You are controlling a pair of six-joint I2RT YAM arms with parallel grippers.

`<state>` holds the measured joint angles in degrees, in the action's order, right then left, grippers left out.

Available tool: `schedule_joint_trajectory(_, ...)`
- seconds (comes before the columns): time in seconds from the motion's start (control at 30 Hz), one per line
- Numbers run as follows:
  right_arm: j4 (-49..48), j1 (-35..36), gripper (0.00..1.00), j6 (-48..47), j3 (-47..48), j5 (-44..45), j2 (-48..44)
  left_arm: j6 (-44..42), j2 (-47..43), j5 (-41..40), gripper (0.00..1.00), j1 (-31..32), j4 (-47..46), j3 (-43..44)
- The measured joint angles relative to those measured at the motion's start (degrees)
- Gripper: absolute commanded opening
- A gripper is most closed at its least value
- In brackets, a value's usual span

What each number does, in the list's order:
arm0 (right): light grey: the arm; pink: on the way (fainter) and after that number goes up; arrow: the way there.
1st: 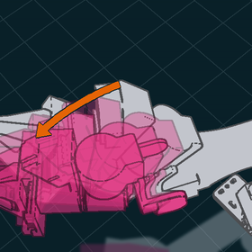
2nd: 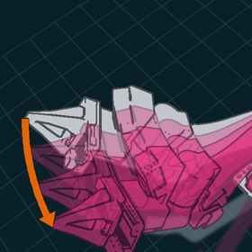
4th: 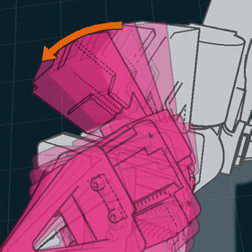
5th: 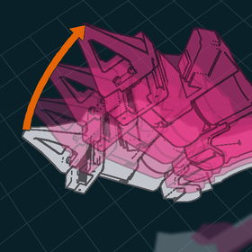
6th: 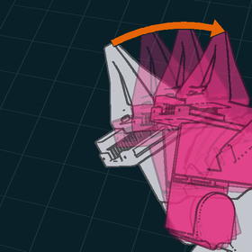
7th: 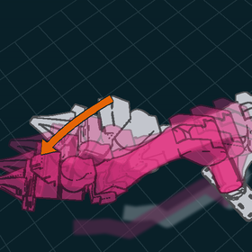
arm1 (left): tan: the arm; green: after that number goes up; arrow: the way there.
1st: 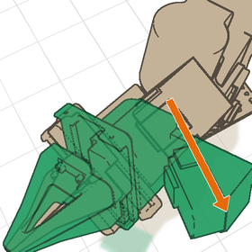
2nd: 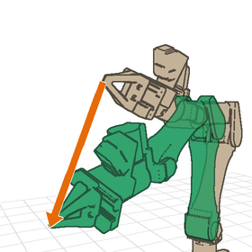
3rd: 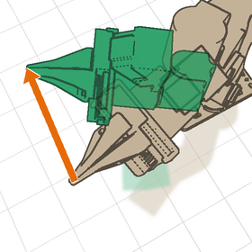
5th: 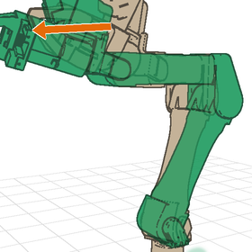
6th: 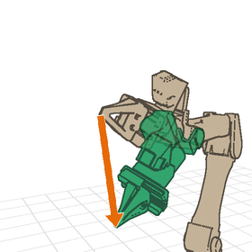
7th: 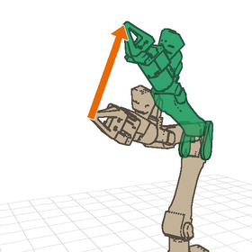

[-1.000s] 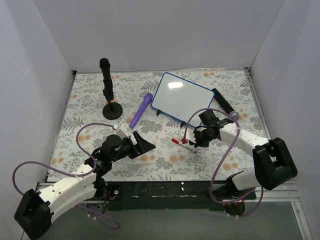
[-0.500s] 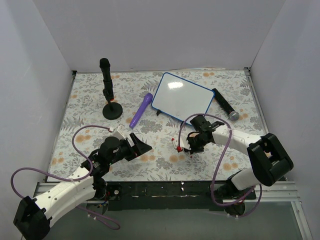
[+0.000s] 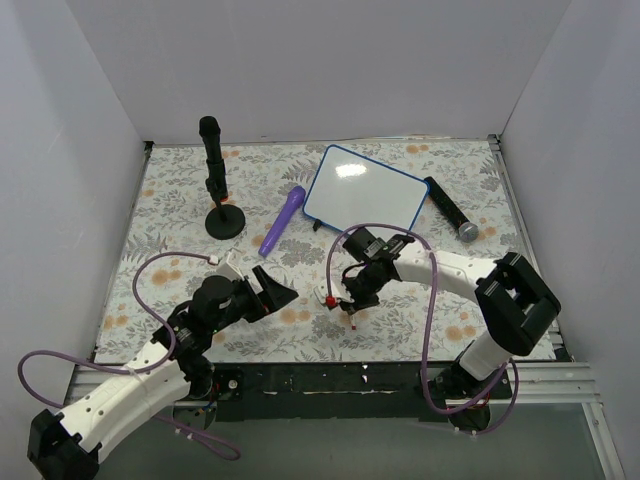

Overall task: Write a sentence on the whiteboard
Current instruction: Move the whiteboard marker to the center of the board, then open the whiteboard marker at the center of the board.

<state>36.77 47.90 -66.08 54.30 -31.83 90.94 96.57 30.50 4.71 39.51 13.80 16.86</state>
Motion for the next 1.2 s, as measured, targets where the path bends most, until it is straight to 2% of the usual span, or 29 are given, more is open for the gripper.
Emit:
schedule_joint_trajectory(0.2,2.86,-1.66,0.32,-4.24,3.93,1.42,-0.02,-1.14,-0.02,-1.09,0.9,0.0,1.44,1.75)
schedule_joint_trajectory(0.37,5.92,-4.92,0.44,-12.72,6.58,3.32,1.55,-1.7,1.7,-1.05,0.91,0.0,1.42,1.81)
schedule_joint_trajectory(0.63,8.68,-4.63,0.46,-22.4,10.27,4.5,7.15,-2.25,2.49,-0.76,0.92,0.0,1.16,1.81)
schedule_joint_trajectory(0.87,9.33,-4.02,0.55,-25.59,13.75,7.23,10.97,-2.58,4.02,-0.28,0.93,0.0,0.72,1.81)
schedule_joint_trajectory(1.2,10.12,-4.0,0.48,-29.14,17.88,11.23,16.37,-2.75,4.68,0.0,0.93,0.0,0.15,1.81)
